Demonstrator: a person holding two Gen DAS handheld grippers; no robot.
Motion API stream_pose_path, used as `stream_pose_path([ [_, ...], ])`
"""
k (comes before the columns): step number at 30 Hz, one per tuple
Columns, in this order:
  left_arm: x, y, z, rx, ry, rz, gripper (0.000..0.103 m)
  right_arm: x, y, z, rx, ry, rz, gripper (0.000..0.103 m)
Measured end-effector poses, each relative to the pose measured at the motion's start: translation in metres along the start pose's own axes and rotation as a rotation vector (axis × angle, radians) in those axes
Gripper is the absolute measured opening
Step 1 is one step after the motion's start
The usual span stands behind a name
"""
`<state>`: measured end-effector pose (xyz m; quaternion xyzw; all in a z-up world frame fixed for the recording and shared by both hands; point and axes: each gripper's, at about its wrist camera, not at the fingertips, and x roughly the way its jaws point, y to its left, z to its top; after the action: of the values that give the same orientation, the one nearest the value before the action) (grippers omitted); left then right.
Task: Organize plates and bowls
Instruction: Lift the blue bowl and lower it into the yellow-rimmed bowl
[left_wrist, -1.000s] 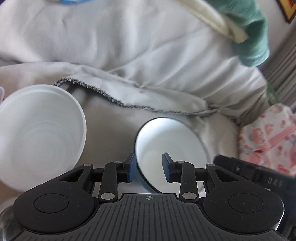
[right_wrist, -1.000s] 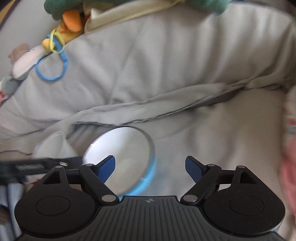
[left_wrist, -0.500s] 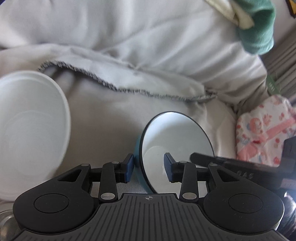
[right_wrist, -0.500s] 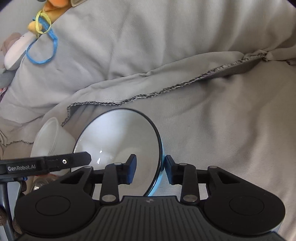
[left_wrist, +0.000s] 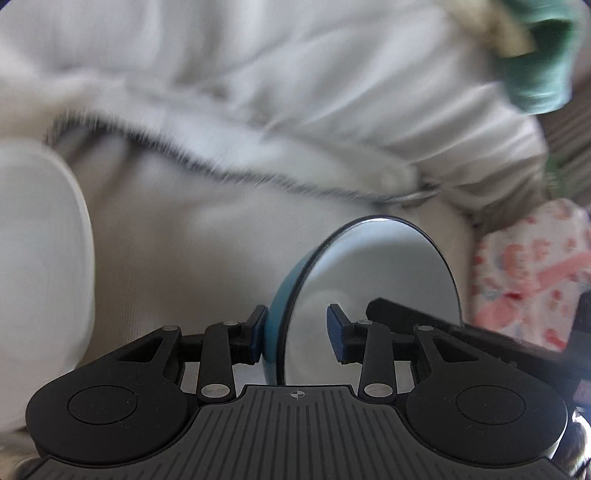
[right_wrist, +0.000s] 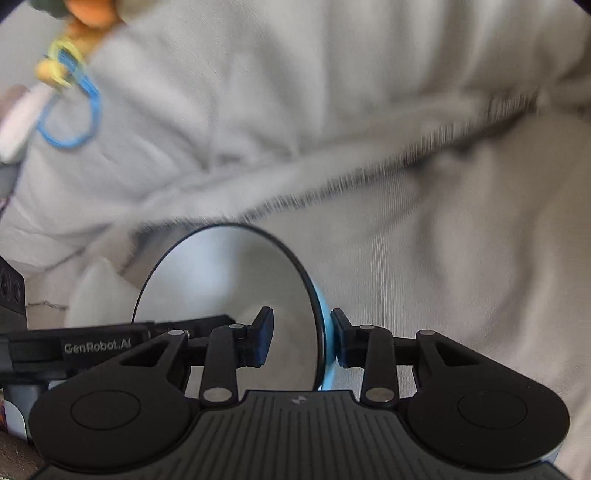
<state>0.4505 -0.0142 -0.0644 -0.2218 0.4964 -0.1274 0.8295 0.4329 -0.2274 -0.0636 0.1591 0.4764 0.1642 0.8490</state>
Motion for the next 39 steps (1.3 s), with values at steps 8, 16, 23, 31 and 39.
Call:
stream_pose_path([
  [8,-0.093,-0.050,-0.035,0.114,-0.046,-0.056,0.041,-0.094,0.032,-0.024,-0.076,-0.030,0.009,0.035],
  [16,-0.063,-0.025,-0.093,0.066,0.093,-0.054,0.044,-0.083,0.025,-0.089,-0.031,0.113,-0.007,0.036],
  [23,-0.054,-0.017,-0.101,0.118,0.064,-0.037,0.039,-0.061,0.015,-0.104,-0.028,0.123,-0.019,0.036],
  [31,-0.073,-0.018,-0.084,0.156,-0.042,-0.039,0.034,-0.052,0.009,-0.098,-0.024,0.094,-0.011,0.035],
  [39,-0.082,-0.027,-0.088,0.253,-0.049,0.025,0.034,-0.090,0.019,-0.098,-0.120,-0.016,-0.071,0.035],
])
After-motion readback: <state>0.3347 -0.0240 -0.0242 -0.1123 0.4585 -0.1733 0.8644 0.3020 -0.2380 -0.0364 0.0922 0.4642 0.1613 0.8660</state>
